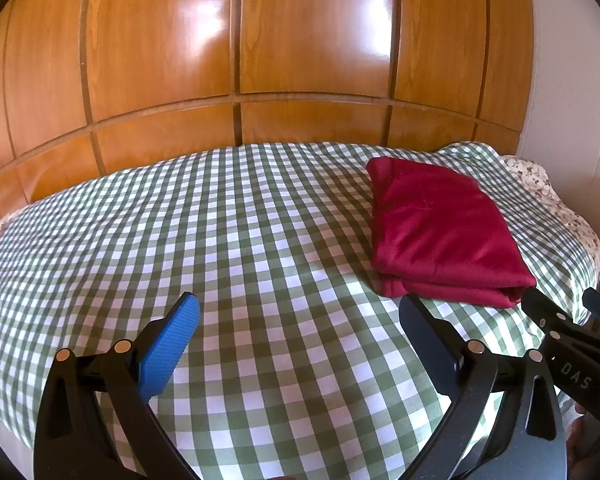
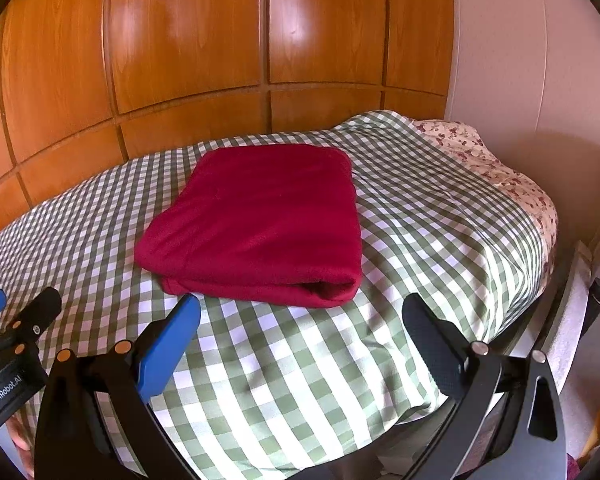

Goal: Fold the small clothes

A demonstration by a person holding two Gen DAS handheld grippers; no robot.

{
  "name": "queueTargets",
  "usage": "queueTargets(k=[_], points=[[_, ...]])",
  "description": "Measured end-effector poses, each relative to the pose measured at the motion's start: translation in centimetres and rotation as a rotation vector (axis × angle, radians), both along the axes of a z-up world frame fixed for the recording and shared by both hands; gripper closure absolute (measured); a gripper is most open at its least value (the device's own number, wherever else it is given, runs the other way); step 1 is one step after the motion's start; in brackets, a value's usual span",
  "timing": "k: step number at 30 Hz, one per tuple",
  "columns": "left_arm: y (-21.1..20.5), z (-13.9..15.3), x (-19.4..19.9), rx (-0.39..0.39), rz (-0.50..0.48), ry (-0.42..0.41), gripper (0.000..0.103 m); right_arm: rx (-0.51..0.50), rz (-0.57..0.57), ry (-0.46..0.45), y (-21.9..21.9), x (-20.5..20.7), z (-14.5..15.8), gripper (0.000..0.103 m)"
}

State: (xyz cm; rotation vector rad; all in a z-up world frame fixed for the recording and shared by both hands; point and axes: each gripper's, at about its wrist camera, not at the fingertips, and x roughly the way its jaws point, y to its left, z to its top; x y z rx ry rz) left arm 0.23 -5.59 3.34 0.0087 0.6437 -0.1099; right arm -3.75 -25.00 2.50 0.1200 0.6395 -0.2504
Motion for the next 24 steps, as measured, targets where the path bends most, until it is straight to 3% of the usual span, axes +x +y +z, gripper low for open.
queueTargets(k=[24], points=[[-0.5, 1.3, -0.7, 0.007, -0.014, -0.047, 0.004, 0.01, 0.007, -0.009, 0.3, -0.1, 0.1, 0.002]])
